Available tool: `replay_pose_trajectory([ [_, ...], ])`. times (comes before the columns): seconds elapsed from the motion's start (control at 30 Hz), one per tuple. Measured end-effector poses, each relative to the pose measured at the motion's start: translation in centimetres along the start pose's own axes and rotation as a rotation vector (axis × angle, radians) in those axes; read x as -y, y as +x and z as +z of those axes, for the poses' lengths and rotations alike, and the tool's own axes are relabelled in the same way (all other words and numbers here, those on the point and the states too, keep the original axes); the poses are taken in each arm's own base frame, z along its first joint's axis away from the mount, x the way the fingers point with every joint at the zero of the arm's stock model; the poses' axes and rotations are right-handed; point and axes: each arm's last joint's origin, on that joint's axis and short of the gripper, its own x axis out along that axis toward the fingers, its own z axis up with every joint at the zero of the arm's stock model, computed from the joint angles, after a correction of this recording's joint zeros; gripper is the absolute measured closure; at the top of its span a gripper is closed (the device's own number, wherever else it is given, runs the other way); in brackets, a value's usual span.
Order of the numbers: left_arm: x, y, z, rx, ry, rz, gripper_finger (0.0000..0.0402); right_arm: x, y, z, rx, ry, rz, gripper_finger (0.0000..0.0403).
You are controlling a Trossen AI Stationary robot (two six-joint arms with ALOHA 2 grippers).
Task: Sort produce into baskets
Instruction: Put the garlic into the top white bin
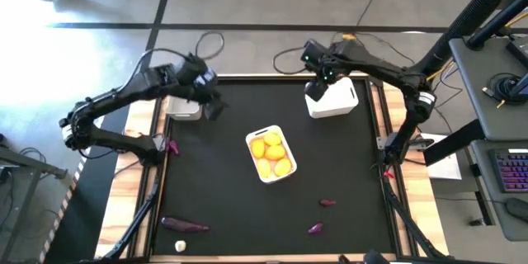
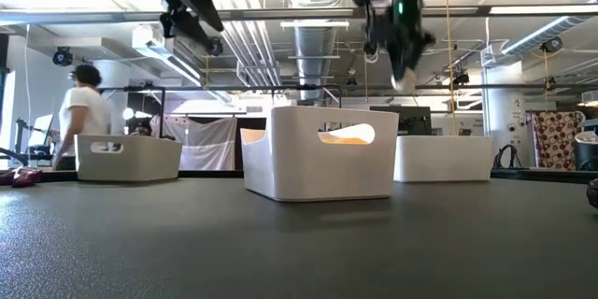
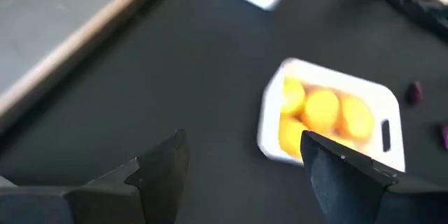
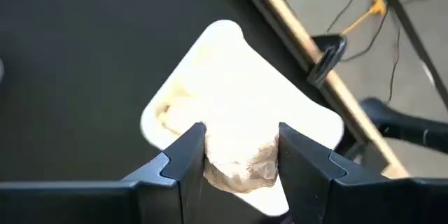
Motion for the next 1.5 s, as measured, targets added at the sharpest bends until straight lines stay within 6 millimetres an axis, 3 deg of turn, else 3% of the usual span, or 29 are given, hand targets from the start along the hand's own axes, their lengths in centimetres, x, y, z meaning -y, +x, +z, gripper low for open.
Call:
replay_pose_trajectory([
  [0.13,1.4,0.5,-1.7,-0.120,-0.047,-0.020,0.0147,0.3,5.8,-0.7,-0.026,0.050,-0.010,0.0255],
  [0.3,3.7,0.1,-4.1,-0.305,-0.086,-0.025,0.0147,0.3,11.3,-2.3,-0.067,0.072,-0.018,0.0255],
  [0.5,6.5,-0.7,-5.5,-0.353,-0.131,-0.071,0.0147,0.6,13.7,-2.9,-0.049,0.163,-0.022,0.0244],
  [0.73,9.5,-1.4,-7.5,-0.427,-0.168,-0.114,0.0147,1.1,11.4,-2.7,0.030,0.108,-0.022,0.0171],
  [0.97,12.9,-2.2,-10.3,-0.599,-0.189,-0.191,0.0147,1.8,6.0,-4.1,0.185,0.097,-0.009,0.0118],
  [1.23,17.1,-2.2,-14.8,-0.864,-0.334,-0.089,0.0147,1.6,-0.3,-8.3,0.419,0.126,0.042,0.0117],
  [1.5,20.7,-0.1,-19.0,-1.265,-0.340,0.008,0.0147,0.9,-1.3,-11.5,0.627,0.175,0.117,0.0137],
])
